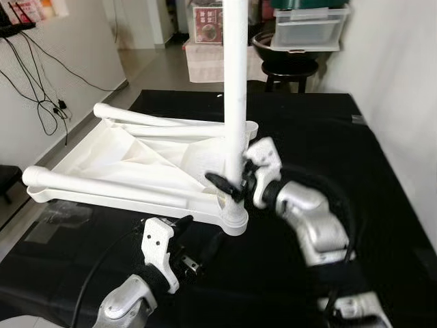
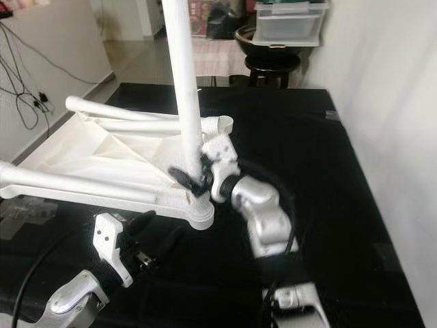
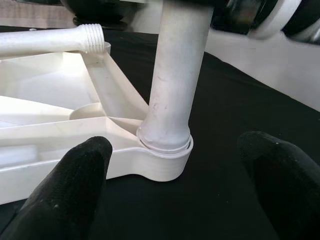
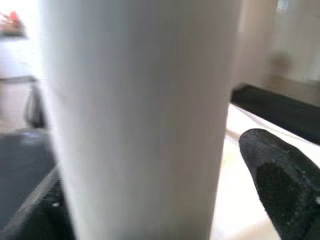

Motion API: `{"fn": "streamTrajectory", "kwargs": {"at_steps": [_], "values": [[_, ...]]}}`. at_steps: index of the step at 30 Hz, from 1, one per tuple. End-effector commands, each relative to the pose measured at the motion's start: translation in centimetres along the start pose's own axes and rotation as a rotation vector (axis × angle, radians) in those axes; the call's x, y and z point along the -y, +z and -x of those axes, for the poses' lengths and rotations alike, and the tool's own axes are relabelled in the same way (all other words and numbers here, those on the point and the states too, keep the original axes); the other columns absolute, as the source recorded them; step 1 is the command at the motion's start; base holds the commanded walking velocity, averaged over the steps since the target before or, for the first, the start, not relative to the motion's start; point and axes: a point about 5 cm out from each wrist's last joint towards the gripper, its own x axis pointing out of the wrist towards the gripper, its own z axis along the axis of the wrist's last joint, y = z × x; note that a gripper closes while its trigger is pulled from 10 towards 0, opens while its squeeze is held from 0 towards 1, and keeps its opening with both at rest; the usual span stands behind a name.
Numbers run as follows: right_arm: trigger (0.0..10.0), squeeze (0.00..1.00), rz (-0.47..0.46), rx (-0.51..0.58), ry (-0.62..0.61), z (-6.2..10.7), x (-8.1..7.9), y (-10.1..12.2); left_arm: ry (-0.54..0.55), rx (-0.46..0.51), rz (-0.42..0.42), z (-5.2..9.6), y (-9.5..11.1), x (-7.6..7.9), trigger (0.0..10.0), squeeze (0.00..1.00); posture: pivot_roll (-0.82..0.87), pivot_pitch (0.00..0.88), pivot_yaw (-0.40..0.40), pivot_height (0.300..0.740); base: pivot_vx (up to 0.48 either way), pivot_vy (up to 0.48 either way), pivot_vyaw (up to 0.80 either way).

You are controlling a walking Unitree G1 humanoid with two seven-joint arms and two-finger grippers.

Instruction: Building children table

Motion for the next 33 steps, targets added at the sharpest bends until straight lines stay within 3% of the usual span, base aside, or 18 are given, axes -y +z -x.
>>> {"fn": "streamTrajectory", "kwargs": {"at_steps": [1, 2, 3, 5, 6, 7, 8, 18, 19, 20, 21, 33], "values": [[10.0, 1.0, -0.013, 0.036, 0.107, -0.5, -0.6, 0.4, 0.006, -0.012, -0.004, 0.3, -0.2, -0.1, 10.0, 0.0, 0.04, 0.046, 0.03, 0.74, 0.0, 0.0, 0.0], [10.0, 1.0, -0.014, 0.065, 0.236, -0.4, -0.7, 0.9, 0.005, -0.011, -0.003, 0.3, -0.2, 0.0, 10.0, 0.0, 0.04, 0.051, 0.029, 0.74, 0.0, 0.0, 0.0], [10.0, 1.0, -0.014, 0.065, 0.236, -0.4, -0.7, 0.9, 0.005, -0.011, -0.003, 0.3, -0.2, 0.0, 10.0, 0.0, 0.04, 0.051, 0.029, 0.74, 0.0, 0.0, 0.0], [10.0, 0.98, 0.004, 0.075, 0.401, -0.3, -0.5, 1.3, 0.005, -0.011, -0.001, 0.5, -0.2, 0.2, 10.0, 0.0, 0.07, 0.055, 0.026, 0.74, 0.0, 0.0, 0.0], [10.0, 0.07, 0.011, 0.07, 0.434, -0.4, -0.3, 1.3, 0.006, -0.011, -0.001, 0.6, -0.2, 0.4, 10.0, 0.0, 0.08, 0.063, 0.023, 0.74, 0.0, 0.0, 0.0], [10.0, 0.07, 0.011, 0.07, 0.434, -0.4, -0.3, 1.3, 0.006, -0.011, -0.001, 0.6, -0.2, 0.4, 10.0, 0.0, 0.08, 0.063, 0.023, 0.74, 0.0, 0.0, 0.0], [10.0, 0.0, 0.001, 0.057, 0.461, -0.5, 0.0, 1.1, 0.008, -0.012, 0.0, 0.7, -0.2, 0.5, 10.0, 0.0, 0.08, 0.065, 0.022, 0.74, 0.0, 0.0, 0.0], [10.0, 0.0, -0.045, 0.003, 0.526, -0.8, 1.0, 0.7, 0.008, -0.012, 0.009, 1.0, -0.1, 1.1, 10.0, 0.0, 0.1, 0.088, 0.018, 0.74, 0.0, 0.0, 0.0], [5.5, 0.0, -0.043, -0.004, 0.535, -0.9, 1.2, 0.7, 0.007, -0.013, 0.011, 1.0, -0.1, 1.2, 10.0, 0.0, 0.1, 0.089, 0.018, 0.74, 0.0, 0.0, 0.0], [5.5, 0.0, -0.043, -0.004, 0.535, -0.9, 1.2, 0.7, 0.007, -0.013, 0.011, 1.0, -0.1, 1.2, 10.0, 0.0, 0.1, 0.089, 0.018, 0.74, 0.0, 0.0, 0.0], [0.0, 0.0, -0.039, -0.007, 0.538, -0.9, 1.3, 0.7, 0.006, -0.013, 0.012, 1.0, -0.1, 1.3, 10.0, 0.0, 0.1, 0.091, 0.017, 0.74, 0.0, 0.0, 0.0], [0.0, 0.0, -0.002, 0.019, 0.483, 0.2, 2.3, 0.3, 0.008, -0.009, 0.017, 1.0, 0.0, 1.3, 10.0, 0.0, 0.09, 0.094, 0.021, 0.74, 0.0, 0.0, 0.0]]}}
